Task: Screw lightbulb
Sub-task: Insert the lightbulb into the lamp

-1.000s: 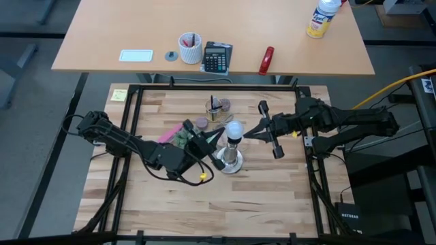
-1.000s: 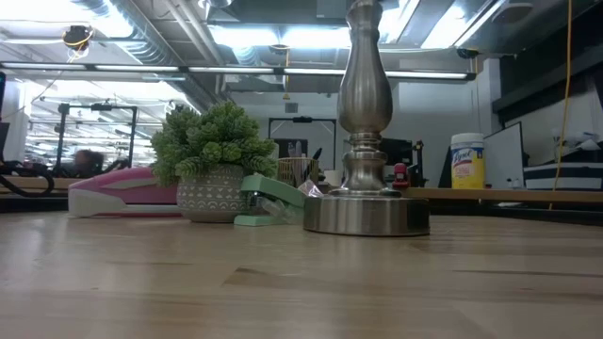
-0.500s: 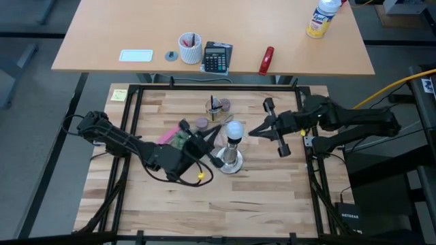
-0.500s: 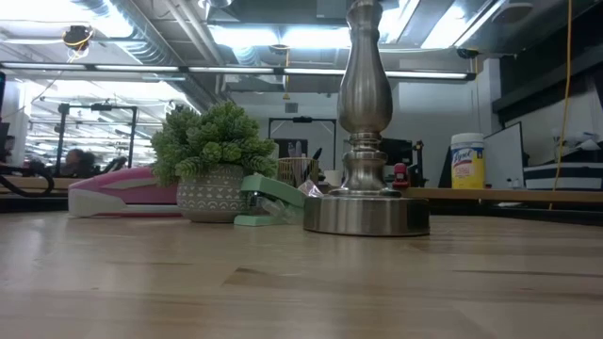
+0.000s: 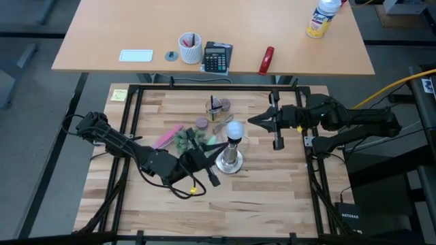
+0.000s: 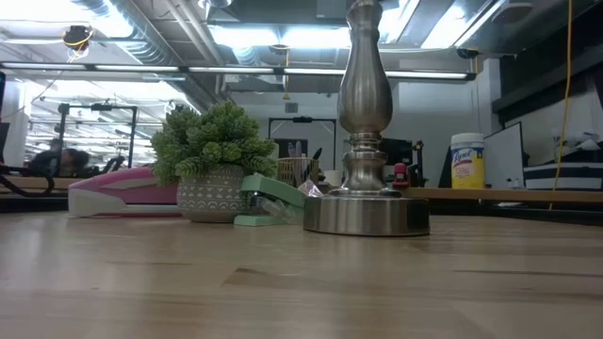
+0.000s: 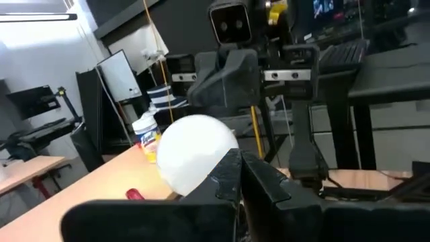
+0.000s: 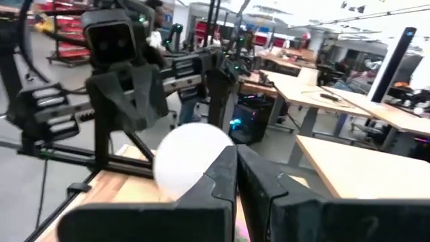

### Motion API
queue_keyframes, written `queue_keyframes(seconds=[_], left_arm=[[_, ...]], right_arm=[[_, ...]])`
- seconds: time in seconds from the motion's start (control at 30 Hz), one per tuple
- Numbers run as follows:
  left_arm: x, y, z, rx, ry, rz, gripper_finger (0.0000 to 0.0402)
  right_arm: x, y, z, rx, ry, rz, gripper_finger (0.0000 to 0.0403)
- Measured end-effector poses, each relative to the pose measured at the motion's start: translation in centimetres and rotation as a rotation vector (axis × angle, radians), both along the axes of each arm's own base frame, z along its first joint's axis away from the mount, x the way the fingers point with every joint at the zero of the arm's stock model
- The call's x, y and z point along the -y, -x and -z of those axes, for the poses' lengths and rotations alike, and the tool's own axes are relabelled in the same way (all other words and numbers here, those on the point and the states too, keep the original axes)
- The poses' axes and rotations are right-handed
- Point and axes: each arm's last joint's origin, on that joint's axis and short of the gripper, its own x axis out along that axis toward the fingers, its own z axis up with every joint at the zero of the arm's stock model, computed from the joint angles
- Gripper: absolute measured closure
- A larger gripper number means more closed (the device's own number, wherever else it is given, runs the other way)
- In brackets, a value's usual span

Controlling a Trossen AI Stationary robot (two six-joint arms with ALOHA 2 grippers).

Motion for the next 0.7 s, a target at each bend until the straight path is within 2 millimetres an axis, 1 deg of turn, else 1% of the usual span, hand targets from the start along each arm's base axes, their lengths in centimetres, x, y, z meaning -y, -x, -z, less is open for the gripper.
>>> queue_keyframes(seconds=[0.1,0.2,0.4,0.7], left_arm=[[0.0,-0.1,0.3,-0.030,-0.015,0.002,0.0400],[-0.2,-0.2,0.5,-0.040,-0.004,0.011,0.0400],[-1.3,-0.7,0.9,-0.054,0.017,-0.009,0.0400],[-2.0,-1.0,0.9,-0.057,0.013,-0.041,0.0400]], right_arm=[[0.0,-0.3,0.2,-0.013,0.000,0.017,0.0386],[0.0,-1.0,0.6,-0.033,0.002,0.019,0.0386],[-0.1,-2.0,1.3,-0.062,0.005,0.020,0.0386],[-0.1,-1.9,1.3,-0.068,0.005,0.003,0.0386]])
